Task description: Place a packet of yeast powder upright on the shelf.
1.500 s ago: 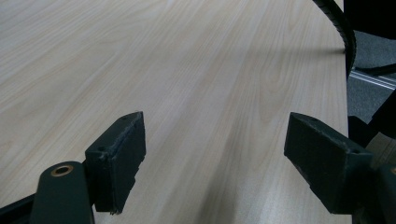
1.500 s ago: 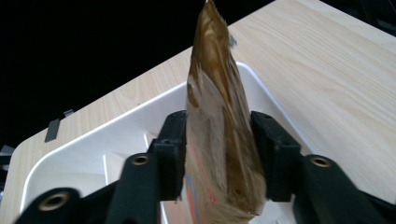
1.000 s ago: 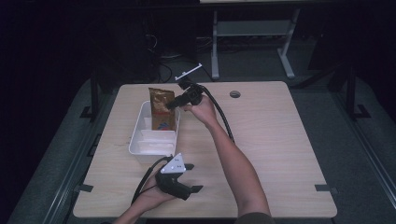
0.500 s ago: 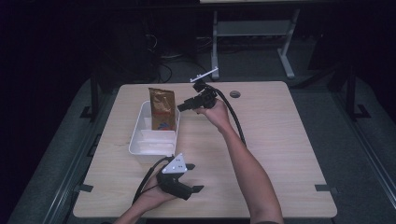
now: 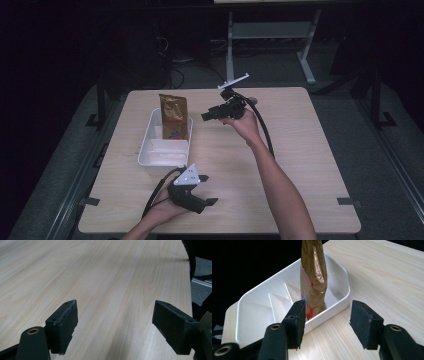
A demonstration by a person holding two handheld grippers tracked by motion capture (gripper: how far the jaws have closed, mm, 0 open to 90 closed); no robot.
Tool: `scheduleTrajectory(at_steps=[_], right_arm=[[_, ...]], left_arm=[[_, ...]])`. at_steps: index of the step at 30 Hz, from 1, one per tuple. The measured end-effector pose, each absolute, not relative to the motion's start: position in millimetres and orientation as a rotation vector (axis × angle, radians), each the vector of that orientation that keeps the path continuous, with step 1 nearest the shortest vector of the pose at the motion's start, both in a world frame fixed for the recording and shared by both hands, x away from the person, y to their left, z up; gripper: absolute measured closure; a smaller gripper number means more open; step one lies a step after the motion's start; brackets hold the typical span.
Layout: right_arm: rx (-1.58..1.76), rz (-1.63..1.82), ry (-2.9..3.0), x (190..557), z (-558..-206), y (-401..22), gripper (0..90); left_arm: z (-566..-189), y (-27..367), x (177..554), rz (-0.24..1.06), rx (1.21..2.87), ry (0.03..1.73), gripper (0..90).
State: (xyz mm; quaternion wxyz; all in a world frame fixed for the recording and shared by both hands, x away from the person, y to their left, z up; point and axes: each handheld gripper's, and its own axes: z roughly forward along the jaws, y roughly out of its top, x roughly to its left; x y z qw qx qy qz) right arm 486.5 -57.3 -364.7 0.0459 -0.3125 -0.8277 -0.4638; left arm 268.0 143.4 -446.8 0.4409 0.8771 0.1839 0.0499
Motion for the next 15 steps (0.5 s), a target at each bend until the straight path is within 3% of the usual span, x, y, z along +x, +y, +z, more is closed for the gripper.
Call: scheduleTrajectory(at_steps=[15], right_arm=[[-0.997,-1.455,-2.499,467.9,-366.9,-96.8,42.4]], left_arm=[[-448.1,140.9,268.6,0.11,2.175,0.464,19.8]])
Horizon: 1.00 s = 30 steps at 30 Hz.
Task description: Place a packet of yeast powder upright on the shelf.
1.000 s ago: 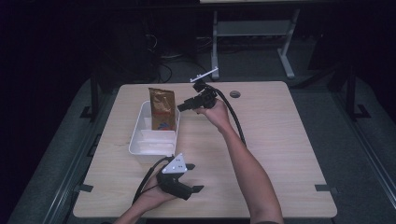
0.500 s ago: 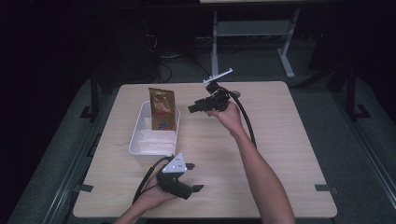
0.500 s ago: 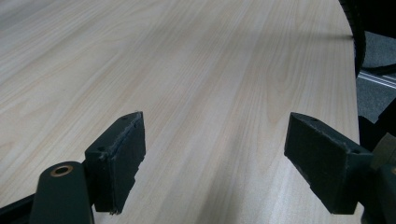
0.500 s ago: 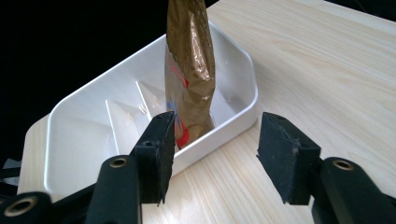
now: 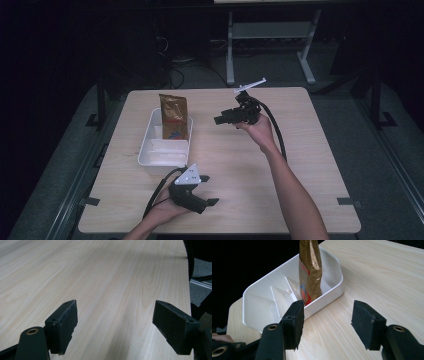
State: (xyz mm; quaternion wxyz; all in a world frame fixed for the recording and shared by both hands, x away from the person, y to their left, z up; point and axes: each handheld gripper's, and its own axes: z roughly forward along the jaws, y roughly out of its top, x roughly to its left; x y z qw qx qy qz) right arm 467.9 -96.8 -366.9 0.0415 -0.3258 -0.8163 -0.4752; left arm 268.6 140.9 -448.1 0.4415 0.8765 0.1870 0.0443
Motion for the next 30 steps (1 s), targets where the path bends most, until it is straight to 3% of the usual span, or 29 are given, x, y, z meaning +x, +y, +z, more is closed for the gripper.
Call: scheduleTrajectory(at_steps=[30], right_arm=[[-1.068,-1.47,-2.469,432.1,-373.7,-156.1,38.4]], left_arm=[[-447.4,138.7,270.3,0.112,2.156,0.476,19.6]])
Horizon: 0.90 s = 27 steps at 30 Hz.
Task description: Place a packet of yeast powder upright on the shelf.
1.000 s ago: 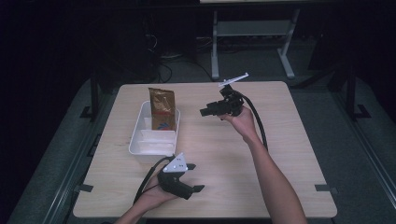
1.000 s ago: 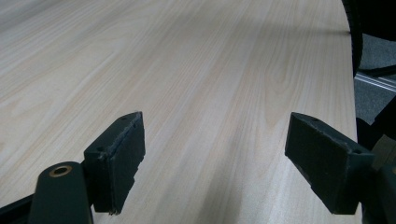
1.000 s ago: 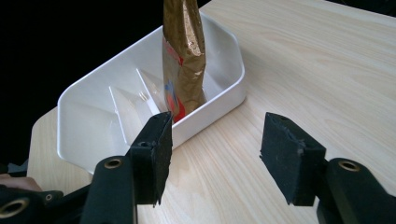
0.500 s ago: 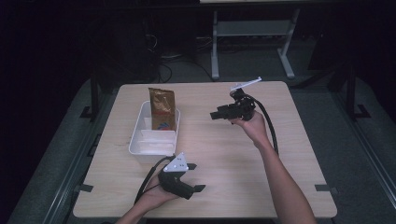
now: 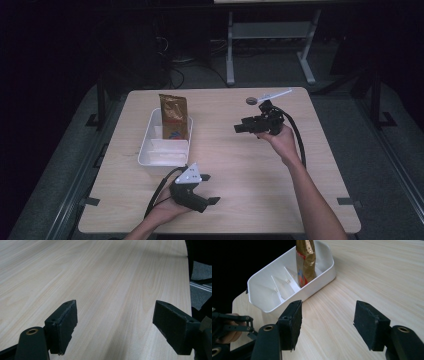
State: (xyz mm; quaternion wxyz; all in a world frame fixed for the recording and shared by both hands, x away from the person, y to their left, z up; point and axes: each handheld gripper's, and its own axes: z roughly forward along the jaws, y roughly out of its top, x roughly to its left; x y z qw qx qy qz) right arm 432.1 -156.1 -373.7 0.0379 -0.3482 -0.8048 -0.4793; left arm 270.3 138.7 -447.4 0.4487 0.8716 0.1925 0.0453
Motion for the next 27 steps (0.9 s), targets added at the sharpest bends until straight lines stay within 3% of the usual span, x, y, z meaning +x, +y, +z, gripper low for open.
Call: scheduleTrajectory(at_steps=[27], right_arm=[[-1.125,-1.462,-2.468,389.0,-388.5,-205.9,36.4]], left_arm=[[-448.1,135.7,273.6,0.132,2.159,0.479,19.6]])
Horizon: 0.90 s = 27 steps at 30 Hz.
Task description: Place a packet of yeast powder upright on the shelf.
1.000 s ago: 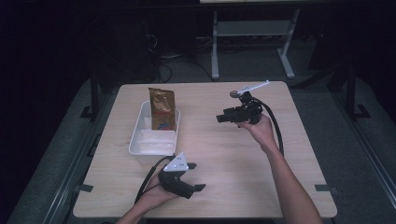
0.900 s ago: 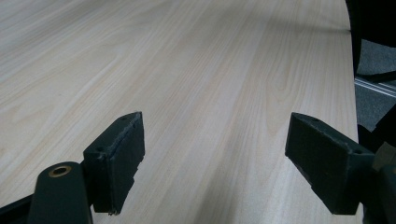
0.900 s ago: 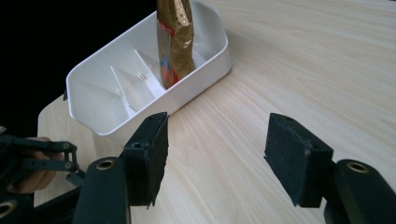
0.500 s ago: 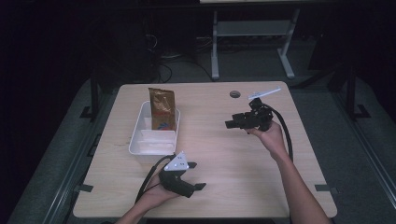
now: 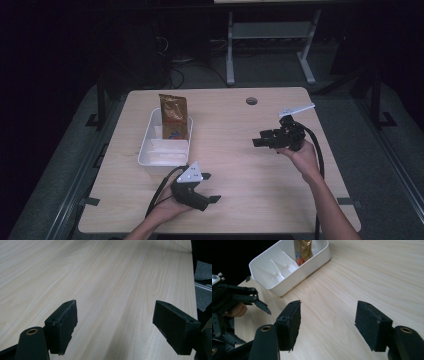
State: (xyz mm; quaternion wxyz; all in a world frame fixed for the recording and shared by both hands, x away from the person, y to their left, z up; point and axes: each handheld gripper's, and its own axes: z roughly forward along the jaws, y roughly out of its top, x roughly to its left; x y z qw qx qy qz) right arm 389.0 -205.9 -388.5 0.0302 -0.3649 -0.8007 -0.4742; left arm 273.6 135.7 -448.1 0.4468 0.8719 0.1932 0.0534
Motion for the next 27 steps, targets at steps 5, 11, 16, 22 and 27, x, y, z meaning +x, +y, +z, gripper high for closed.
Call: scheduleTrajectory(at_steps=[5,11,16,22,27], right_arm=[[-1.134,-1.464,-2.466,378.0,-391.8,-217.1,35.9],[-1.141,-1.485,-2.46,366.4,-396.0,-227.0,35.8],[-1.159,-1.477,-2.45,357.5,-401.3,-235.7,35.7],[-1.165,-1.456,-2.454,347.7,-408.3,-243.0,35.6],[-1.175,-1.449,-2.447,342.3,-412.9,-246.1,34.6]], left_arm=[[-448.3,134.6,274.0,0.135,2.156,0.482,19.5],[-448.3,133.3,273.9,0.141,2.156,0.479,19.5],[-448.6,131.8,273.8,0.142,2.161,0.472,19.6],[-448.7,130.6,273.6,0.14,2.161,0.473,19.6],[-448.6,130.3,273.6,0.14,2.159,0.474,19.6]])
